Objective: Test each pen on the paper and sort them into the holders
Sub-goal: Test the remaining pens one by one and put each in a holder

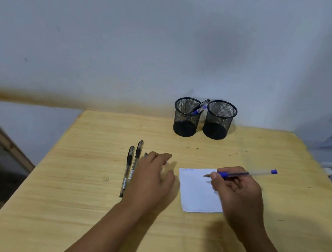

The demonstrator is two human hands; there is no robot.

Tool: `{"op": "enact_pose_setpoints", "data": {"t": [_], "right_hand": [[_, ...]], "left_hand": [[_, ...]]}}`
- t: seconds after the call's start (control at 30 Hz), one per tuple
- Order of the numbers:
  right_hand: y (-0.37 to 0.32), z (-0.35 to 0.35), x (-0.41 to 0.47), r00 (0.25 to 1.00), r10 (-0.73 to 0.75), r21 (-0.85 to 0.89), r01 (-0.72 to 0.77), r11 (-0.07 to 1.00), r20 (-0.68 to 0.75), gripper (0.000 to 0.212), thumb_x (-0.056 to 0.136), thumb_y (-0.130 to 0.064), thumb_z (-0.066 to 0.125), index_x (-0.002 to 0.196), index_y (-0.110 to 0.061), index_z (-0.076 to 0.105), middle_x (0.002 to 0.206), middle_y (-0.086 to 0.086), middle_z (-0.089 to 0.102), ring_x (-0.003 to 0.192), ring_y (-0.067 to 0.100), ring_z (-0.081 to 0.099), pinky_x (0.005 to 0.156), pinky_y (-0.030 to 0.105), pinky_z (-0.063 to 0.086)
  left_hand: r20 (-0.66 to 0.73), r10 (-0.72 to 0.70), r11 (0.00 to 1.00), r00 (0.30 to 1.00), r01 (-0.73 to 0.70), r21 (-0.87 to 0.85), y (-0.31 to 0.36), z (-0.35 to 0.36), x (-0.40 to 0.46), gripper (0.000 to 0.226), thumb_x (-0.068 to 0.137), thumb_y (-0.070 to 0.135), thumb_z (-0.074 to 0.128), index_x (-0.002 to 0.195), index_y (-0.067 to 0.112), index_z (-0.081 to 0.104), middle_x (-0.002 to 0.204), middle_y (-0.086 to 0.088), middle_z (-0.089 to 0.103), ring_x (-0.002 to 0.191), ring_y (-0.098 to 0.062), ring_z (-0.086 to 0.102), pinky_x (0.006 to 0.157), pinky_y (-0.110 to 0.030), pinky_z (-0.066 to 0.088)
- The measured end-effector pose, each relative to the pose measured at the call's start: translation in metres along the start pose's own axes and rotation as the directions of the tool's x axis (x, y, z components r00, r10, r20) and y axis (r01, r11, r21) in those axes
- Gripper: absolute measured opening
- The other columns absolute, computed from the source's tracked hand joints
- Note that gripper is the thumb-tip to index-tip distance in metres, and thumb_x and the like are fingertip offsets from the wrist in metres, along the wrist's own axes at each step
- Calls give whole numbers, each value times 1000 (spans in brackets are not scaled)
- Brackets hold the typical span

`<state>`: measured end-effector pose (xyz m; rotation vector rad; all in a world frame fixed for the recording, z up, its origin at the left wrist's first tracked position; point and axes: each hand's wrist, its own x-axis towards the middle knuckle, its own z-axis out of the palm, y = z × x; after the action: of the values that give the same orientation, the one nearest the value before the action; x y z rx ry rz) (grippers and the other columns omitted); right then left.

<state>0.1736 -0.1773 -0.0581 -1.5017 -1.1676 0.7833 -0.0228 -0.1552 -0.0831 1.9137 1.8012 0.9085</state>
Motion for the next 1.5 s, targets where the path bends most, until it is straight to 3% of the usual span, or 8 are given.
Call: {"op": "enact_pose_setpoints", "data": {"t": [0.1,0.23,0.3,0.4,0.5,0.83,1.03,1.5], "right_hand": [[-5,-5,-4,1000,20,90,-22,996,24,13,82,-7,75,83,-18,68,74,-1,75,73,14,74,75,39,61],[-9,-9,-9,997,27,168,-39,985,69,11,84,-1,71,86,-11,66,76,-4,76,75,12,74,73,32,59],[-9,-12,-10,996,34,199,-50,979,85,11,85,0,70,88,-9,66,77,-2,77,76,14,75,73,30,60],[-10,-16,-9,993,22,211,-47,976,118,13,84,1,71,91,-9,66,78,-1,76,77,15,75,72,28,60],[-14,-19,-8,988,42,264,-81,961,150,20,83,2,72,96,-11,65,78,-1,76,76,13,74,67,19,58],[-27,-10,3,983,48,278,-97,956,180,11,84,0,71,91,-9,71,83,0,77,77,8,72,66,17,53],[-27,-5,-2,979,55,255,-106,961,198,11,84,0,71,89,-10,71,80,0,77,77,11,73,64,15,55],[-26,-4,-5,968,56,233,-115,966,244,10,84,-3,72,90,-11,71,77,3,77,74,16,74,66,20,57]], "left_hand": [[-58,-49,988,997,56,142,-7,-5,18,35,89,34,59,123,23,63,113,5,60,110,-17,52,89,-20,33],[36,-120,935,992,101,341,-7,-11,31,31,89,39,56,107,19,70,110,-3,58,107,-27,49,90,-35,42],[67,-126,900,990,86,426,-6,-10,34,26,90,39,53,93,23,73,102,-2,58,106,-30,51,83,-33,41],[51,-127,884,991,90,459,-3,-10,35,26,93,45,51,97,32,73,97,6,65,105,-28,54,80,-32,42],[27,-78,942,997,65,328,6,-14,28,19,93,43,55,104,36,69,96,14,71,101,-20,59,90,-36,46],[26,24,987,999,-19,-159,37,-22,-6,9,88,26,70,93,34,68,83,27,67,82,3,56,66,-10,41],[30,49,986,998,-43,-164,44,-26,-9,18,87,25,71,85,41,64,90,36,61,82,-2,55,62,-9,38],[77,26,975,997,-8,-221,40,-22,-10,10,86,27,72,91,36,70,83,25,67,80,-2,55,61,-10,35]]}}
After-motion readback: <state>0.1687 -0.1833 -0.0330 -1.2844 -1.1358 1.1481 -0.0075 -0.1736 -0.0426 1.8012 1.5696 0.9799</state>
